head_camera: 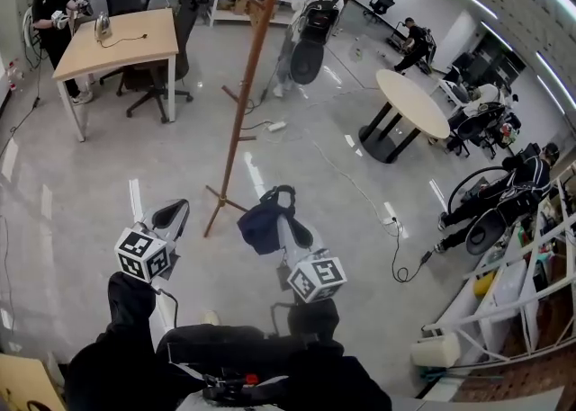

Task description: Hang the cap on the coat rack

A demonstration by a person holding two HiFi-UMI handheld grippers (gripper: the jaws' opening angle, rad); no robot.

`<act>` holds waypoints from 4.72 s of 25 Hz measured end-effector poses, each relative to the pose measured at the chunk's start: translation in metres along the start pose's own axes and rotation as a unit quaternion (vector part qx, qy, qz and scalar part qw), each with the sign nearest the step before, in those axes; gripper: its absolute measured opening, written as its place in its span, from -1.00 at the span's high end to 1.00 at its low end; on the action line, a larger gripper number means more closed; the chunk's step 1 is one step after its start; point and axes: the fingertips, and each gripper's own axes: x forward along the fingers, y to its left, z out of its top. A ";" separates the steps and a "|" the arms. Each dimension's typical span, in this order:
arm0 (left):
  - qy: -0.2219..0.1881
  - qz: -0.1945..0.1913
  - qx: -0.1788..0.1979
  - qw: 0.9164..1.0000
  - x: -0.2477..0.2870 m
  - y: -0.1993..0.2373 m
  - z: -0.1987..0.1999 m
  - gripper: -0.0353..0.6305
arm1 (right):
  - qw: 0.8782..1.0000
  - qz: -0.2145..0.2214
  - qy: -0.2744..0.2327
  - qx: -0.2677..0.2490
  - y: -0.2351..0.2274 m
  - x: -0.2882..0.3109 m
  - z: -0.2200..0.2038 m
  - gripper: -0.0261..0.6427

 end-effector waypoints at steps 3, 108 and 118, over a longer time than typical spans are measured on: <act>0.001 -0.006 0.000 1.000 0.005 0.008 0.001 0.88 | 1.000 -0.006 -0.001 -0.003 0.000 0.008 0.000 0.89; -0.017 0.175 -0.028 0.984 0.112 0.143 0.016 0.88 | 0.930 0.171 -0.276 -0.174 -0.049 0.309 0.336 0.89; -0.011 0.171 -0.031 0.985 0.114 0.144 0.013 0.88 | 0.928 0.160 -0.287 -0.174 -0.051 0.316 0.354 0.89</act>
